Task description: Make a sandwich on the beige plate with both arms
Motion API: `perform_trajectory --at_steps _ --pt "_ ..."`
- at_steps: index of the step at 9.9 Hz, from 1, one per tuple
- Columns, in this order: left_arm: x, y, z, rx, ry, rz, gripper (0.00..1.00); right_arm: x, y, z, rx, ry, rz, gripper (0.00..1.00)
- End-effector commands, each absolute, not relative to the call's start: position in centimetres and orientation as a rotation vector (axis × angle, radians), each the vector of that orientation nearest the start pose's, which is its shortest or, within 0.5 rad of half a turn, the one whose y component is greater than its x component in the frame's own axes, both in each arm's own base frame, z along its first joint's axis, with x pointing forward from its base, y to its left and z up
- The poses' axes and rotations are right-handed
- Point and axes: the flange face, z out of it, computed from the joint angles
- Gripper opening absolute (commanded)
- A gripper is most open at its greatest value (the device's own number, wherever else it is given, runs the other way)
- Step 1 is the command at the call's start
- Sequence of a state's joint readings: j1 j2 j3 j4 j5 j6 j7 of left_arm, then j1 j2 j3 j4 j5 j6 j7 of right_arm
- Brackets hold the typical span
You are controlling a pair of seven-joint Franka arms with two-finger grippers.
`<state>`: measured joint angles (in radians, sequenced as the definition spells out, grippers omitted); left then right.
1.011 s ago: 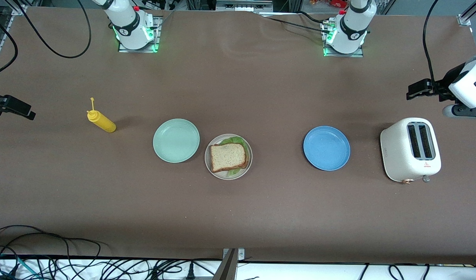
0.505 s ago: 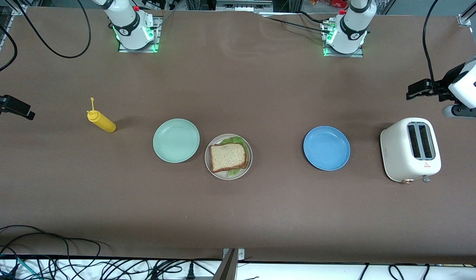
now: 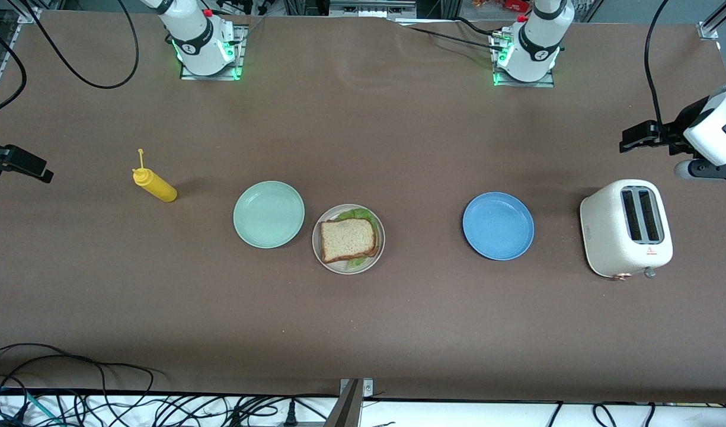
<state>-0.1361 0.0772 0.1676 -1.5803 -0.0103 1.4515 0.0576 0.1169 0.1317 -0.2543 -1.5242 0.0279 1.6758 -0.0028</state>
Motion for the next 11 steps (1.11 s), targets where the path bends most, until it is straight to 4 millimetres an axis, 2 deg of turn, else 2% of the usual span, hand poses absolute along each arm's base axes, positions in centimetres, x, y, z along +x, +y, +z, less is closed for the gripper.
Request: perform_trajectory --at_steps 1,11 --pt "56.3 1.1 57.1 -3.110 0.041 0.322 1.00 59.5 -7.2 59.0 -3.124 0.229 -0.036 1.00" --pt "56.8 -0.1 55.9 -3.131 0.061 0.362 1.00 59.5 -7.3 59.0 -3.124 0.232 -0.036 1.00"
